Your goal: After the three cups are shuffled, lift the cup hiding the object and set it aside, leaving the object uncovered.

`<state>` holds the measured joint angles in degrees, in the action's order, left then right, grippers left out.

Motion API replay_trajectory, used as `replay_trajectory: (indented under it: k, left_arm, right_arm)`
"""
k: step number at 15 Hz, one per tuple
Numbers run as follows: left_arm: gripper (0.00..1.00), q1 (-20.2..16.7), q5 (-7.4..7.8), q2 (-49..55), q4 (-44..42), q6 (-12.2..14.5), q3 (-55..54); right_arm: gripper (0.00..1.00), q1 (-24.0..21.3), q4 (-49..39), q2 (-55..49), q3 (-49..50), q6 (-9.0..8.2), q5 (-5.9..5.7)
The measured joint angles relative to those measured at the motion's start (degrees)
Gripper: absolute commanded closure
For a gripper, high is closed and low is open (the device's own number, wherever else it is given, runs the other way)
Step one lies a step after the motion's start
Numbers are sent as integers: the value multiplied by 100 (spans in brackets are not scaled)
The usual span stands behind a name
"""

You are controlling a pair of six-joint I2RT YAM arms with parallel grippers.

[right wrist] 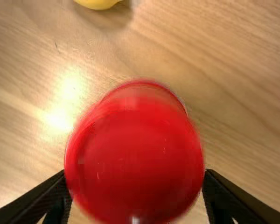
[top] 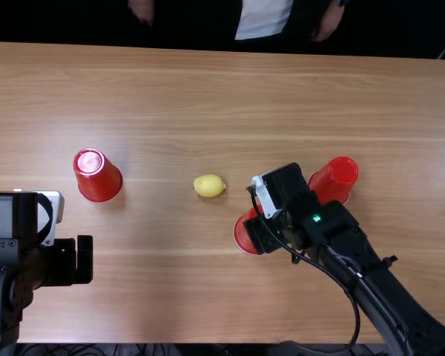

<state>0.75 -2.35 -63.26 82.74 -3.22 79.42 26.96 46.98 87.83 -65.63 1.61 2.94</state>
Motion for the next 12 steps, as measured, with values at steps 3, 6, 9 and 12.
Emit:
replay_trajectory:
  k: [3, 6, 9, 12]
  left_arm:
    - [0, 0, -2, 2, 0, 2, 0]
    - [0, 0, 0, 0, 4, 2, 0]
    - [0, 0, -2, 0, 2, 2, 0]
    - [0, 0, 0, 79, -42, -2, 0]
  right_arm:
    - [0, 0, -13, 9, -2, -2, 0]
    - [0, 0, -136, -94, -109, -2, 0]
    - [0, -48, -107, -881, -402, 0, 2]
    - [0, -533, 31, -1690, -487, 0, -15]
